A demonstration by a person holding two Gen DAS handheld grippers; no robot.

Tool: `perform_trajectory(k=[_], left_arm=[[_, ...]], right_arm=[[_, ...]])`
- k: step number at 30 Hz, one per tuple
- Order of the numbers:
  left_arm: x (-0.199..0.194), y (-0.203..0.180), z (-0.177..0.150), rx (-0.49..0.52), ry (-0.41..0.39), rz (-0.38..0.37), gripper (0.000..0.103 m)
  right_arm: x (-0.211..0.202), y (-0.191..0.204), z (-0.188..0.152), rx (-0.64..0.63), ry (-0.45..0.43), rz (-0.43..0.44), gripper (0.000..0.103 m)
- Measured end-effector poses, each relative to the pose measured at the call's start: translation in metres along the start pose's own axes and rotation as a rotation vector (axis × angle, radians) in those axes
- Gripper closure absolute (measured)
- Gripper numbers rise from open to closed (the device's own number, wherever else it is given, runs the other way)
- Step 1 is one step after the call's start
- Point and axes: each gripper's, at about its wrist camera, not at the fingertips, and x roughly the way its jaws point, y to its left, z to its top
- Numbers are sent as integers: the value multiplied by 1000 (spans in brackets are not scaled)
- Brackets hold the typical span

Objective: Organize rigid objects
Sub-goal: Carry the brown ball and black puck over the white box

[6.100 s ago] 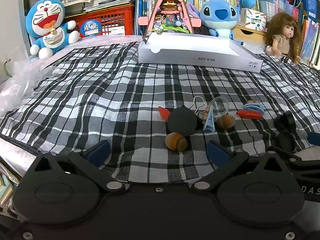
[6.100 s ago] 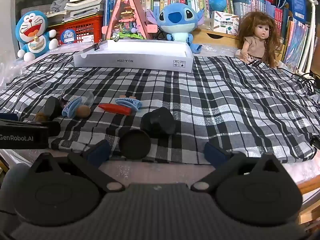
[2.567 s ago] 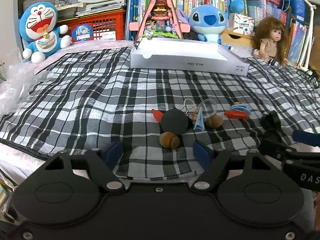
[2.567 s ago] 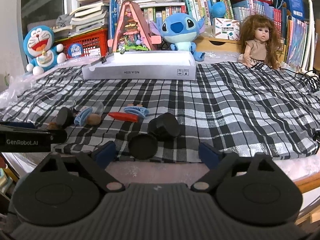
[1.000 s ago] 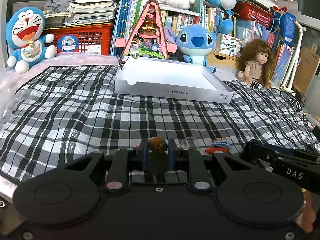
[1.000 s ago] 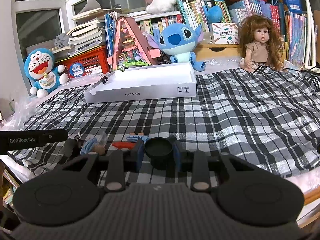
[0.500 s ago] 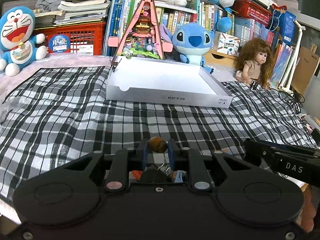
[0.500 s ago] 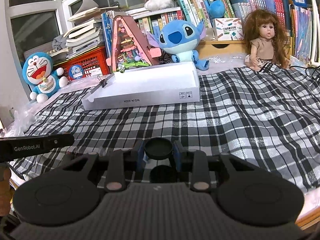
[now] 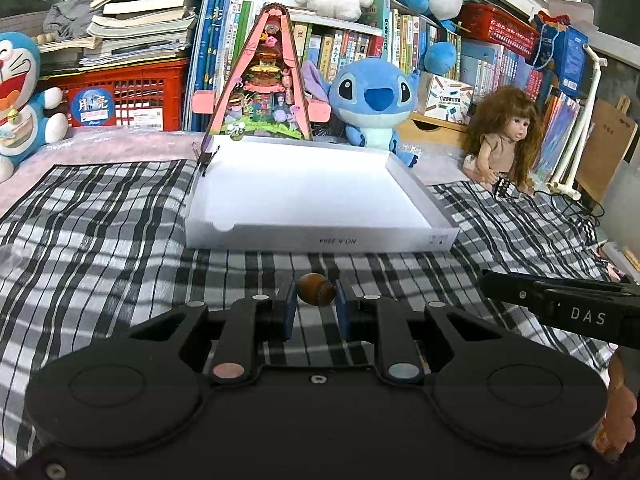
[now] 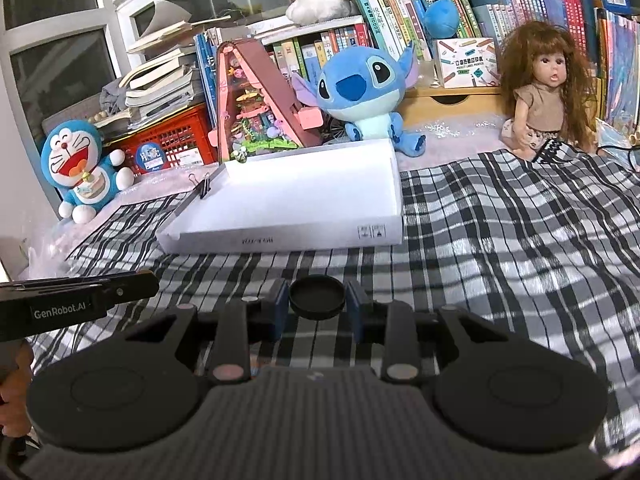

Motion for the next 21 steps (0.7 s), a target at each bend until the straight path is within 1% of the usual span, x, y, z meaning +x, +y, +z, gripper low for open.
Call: perform_trajectory(k=[5, 14, 18, 21], left_arm=[[16, -1, 22, 5, 15, -5, 84], [54, 10, 61, -45, 94, -50, 84], [74, 16, 72, -52, 132, -31, 84], [89, 21, 77, -75, 162, -29, 84]], right_arm=[[15, -5, 19, 15, 33, 14, 66], [54, -8, 57, 47, 138, 42, 66], [74, -3, 73, 50, 199, 50, 66], [89, 1, 81, 38, 235, 31, 66]])
